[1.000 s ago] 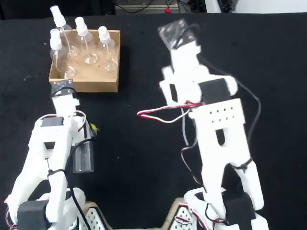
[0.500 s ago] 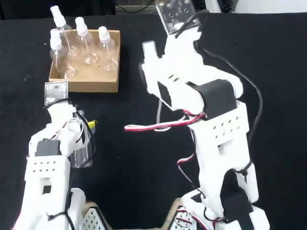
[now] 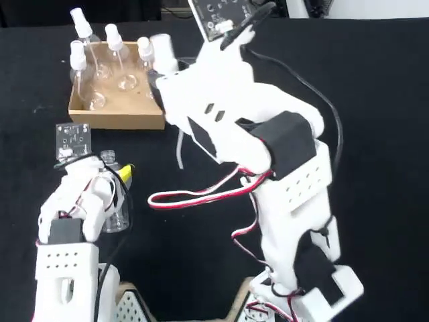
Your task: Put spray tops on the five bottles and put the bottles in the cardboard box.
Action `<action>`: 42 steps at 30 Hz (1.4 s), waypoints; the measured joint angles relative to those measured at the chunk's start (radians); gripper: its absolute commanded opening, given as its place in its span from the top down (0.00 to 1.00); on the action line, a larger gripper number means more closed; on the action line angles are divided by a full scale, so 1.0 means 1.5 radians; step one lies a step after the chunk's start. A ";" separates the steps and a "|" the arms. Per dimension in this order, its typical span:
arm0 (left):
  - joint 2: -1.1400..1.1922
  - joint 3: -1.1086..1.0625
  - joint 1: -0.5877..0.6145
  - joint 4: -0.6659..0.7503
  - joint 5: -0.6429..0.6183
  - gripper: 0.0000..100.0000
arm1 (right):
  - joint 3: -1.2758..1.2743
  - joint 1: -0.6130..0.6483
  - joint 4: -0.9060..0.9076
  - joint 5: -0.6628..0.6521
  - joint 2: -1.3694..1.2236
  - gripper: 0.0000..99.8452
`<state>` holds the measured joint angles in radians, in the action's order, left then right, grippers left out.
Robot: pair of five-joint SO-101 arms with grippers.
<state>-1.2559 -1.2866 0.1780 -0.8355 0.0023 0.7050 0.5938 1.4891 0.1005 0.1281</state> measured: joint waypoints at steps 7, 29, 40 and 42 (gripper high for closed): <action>-0.124 -0.053 0.000 0.000 0.000 0.80 | 0.091 0.034 -0.025 0.000 -0.051 0.99; -0.232 -0.081 -0.320 0.092 -0.002 0.80 | 0.305 -0.146 0.163 0.057 -0.053 0.99; -0.233 -0.141 -0.366 0.221 -0.020 0.80 | 0.171 -0.177 0.161 0.059 0.062 0.99; -0.233 -0.154 -0.373 0.237 -0.020 0.80 | 0.126 -0.174 0.149 0.059 0.071 0.99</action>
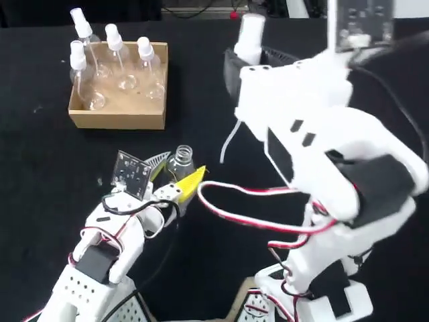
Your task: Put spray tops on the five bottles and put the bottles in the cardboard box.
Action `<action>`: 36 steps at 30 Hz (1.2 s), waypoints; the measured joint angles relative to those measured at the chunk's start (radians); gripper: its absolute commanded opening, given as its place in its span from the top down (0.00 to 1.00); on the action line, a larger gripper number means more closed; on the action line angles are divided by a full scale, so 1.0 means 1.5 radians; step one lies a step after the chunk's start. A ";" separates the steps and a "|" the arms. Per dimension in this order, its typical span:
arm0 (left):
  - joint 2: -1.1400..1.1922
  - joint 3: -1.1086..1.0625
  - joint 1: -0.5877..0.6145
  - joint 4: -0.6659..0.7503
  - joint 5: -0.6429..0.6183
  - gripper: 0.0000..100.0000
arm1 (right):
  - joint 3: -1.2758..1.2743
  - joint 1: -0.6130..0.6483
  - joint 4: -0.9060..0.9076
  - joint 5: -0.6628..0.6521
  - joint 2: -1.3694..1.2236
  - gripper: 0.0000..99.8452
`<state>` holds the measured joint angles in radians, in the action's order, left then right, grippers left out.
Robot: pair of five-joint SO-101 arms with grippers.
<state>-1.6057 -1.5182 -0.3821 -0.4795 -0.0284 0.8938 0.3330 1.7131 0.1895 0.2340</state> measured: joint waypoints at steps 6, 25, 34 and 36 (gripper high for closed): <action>0.000 -0.005 0.000 0.019 0.000 0.80 | -0.113 -0.002 -0.064 0.000 0.021 0.99; -0.135 -0.082 0.000 0.019 0.000 0.80 | -0.612 0.066 -0.420 0.000 0.263 0.99; -0.135 -0.086 0.000 0.019 0.000 0.80 | -0.703 0.075 -0.528 0.000 0.263 0.99; -0.135 -0.086 0.000 0.019 0.000 0.80 | -0.728 0.075 -0.555 0.000 0.263 0.99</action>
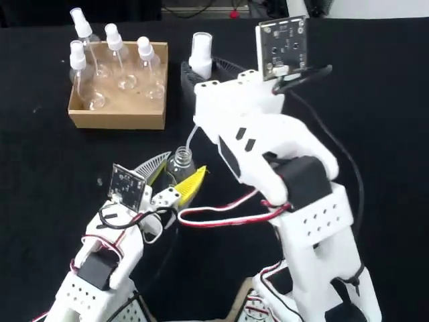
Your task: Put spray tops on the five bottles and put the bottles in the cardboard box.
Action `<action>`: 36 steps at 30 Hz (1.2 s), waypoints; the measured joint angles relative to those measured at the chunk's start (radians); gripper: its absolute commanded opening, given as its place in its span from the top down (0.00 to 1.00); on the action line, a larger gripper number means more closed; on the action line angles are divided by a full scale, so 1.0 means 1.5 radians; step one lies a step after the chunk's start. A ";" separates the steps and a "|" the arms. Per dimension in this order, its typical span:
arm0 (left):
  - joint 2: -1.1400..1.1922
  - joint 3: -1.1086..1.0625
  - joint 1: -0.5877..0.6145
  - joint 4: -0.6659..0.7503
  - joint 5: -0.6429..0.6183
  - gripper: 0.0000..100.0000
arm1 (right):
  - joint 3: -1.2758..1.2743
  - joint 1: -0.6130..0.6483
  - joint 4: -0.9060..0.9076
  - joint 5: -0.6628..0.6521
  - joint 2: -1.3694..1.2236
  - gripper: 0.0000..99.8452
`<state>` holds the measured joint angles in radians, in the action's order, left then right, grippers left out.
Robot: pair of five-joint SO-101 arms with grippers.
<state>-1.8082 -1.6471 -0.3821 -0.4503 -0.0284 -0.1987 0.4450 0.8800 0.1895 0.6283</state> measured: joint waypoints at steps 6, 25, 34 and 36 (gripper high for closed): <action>0.000 0.000 0.000 0.000 0.000 0.80 | -0.040 0.000 -0.041 0.000 0.000 0.99; 0.000 0.000 -0.001 0.000 0.000 0.80 | -0.261 0.004 -0.091 0.036 0.158 0.99; 0.000 0.000 -0.001 0.000 0.000 0.80 | -0.428 0.020 -0.216 0.036 0.247 0.99; 0.000 0.000 -0.002 0.000 0.000 0.80 | -0.436 0.038 -0.218 0.036 0.253 0.99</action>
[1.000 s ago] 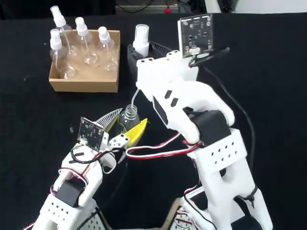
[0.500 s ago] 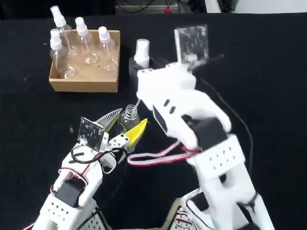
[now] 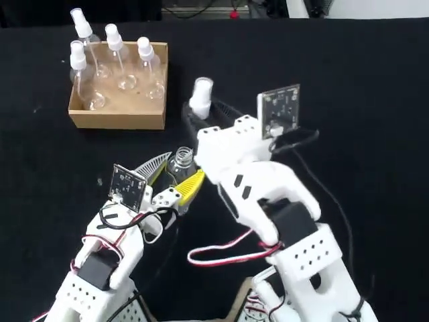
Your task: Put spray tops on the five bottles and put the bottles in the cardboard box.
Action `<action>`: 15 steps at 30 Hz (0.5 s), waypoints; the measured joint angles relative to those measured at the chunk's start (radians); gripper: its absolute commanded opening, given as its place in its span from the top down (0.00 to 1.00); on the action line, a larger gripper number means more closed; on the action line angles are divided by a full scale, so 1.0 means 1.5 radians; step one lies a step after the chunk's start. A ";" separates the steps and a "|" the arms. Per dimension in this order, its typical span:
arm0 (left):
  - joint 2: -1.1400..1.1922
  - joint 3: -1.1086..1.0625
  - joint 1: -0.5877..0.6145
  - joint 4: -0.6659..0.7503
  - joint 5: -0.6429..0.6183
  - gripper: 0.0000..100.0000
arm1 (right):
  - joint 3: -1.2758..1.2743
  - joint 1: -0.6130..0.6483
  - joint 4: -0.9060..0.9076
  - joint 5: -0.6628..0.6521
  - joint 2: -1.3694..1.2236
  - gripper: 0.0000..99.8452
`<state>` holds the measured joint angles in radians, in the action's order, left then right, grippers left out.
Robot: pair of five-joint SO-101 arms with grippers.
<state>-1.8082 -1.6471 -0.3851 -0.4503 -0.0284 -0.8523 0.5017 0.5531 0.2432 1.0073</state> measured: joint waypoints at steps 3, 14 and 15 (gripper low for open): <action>0.000 0.000 0.000 0.000 0.000 0.80 | -0.001 0.013 -0.002 0.000 0.000 0.99; 0.000 0.000 -0.001 0.000 0.000 0.80 | -0.078 0.023 -0.005 -0.046 0.000 0.99; 0.000 0.000 -0.001 0.000 0.000 0.80 | -0.078 0.023 -0.006 -0.049 0.000 0.99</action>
<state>-1.8082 -1.6471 -0.3867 -0.4503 -0.0284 -0.9689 0.5355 0.5439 0.1695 1.0073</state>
